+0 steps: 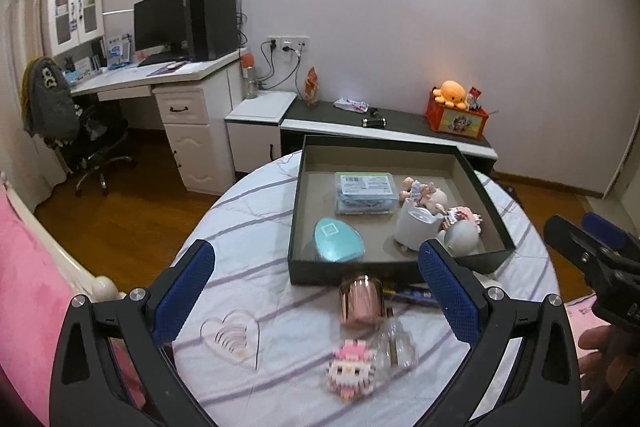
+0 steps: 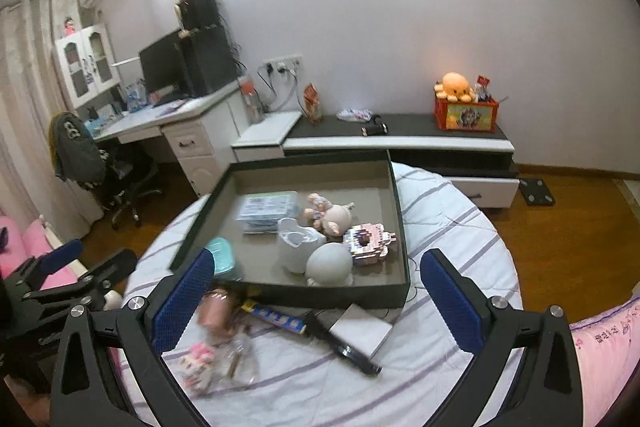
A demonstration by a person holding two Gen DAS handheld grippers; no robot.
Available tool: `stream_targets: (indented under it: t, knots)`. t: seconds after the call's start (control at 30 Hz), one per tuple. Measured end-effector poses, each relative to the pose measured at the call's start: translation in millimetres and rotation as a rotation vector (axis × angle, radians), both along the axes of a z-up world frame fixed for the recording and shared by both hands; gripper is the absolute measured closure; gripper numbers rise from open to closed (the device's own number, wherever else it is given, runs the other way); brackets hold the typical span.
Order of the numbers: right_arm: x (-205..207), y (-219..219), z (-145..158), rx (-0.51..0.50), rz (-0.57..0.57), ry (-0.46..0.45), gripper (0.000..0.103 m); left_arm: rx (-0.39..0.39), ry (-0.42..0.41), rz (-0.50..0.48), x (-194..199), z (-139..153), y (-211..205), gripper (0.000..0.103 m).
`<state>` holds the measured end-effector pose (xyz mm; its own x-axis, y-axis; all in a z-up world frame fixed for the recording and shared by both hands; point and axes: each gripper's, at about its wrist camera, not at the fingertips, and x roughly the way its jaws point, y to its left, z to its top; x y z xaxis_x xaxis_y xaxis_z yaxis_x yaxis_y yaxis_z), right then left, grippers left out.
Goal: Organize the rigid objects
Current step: 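Withdraw both tools back from the tray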
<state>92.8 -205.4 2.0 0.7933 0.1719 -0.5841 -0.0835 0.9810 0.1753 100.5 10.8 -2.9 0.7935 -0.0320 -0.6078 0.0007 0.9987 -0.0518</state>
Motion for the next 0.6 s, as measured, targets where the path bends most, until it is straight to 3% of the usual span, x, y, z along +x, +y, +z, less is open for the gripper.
stream_targets:
  t: [0.3, 0.6]
  knots:
    - [-63.6, 8.6, 15.4, -0.010, 0.000, -0.053, 0.000, -0.032, -0.015, 0.028, -58.1, 6.6, 9.7, 0.000]
    - [-96.9, 8.7, 21.8, -0.019, -0.003, -0.078, 0.000, -0.020, -0.027, 0.022, -93.9, 6.4, 4.4, 0.000]
